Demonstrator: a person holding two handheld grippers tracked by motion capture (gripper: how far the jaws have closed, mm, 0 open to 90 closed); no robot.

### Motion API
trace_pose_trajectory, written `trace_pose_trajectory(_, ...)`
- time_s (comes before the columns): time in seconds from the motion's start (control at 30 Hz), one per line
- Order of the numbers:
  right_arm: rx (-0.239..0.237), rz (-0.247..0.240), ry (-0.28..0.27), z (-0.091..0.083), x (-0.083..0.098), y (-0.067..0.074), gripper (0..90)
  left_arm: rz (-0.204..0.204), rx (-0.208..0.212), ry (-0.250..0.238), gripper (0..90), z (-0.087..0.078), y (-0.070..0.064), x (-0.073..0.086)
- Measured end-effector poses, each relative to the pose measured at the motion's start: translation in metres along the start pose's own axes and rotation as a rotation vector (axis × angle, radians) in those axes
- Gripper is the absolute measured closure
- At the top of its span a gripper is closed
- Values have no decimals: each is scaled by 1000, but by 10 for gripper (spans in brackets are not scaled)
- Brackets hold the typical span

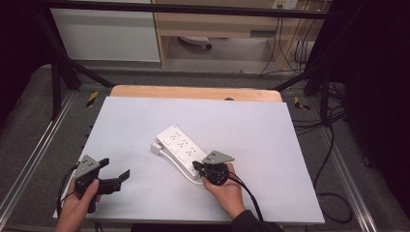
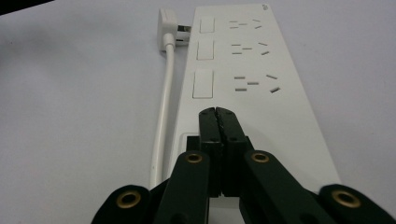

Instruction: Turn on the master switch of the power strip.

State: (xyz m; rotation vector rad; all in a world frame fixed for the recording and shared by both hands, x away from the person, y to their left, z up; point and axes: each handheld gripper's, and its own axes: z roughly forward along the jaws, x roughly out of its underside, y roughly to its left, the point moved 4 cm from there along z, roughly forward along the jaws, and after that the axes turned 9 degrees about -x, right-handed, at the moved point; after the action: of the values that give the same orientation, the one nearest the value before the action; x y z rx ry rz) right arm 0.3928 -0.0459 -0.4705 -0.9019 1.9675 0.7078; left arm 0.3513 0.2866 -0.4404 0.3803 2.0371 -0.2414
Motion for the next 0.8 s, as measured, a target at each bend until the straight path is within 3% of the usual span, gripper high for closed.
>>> trace_pose_trajectory(0.8, 4, -6, 1, 1, 2, 0, 900, 3, -2, 10, 69, 0, 0, 1)
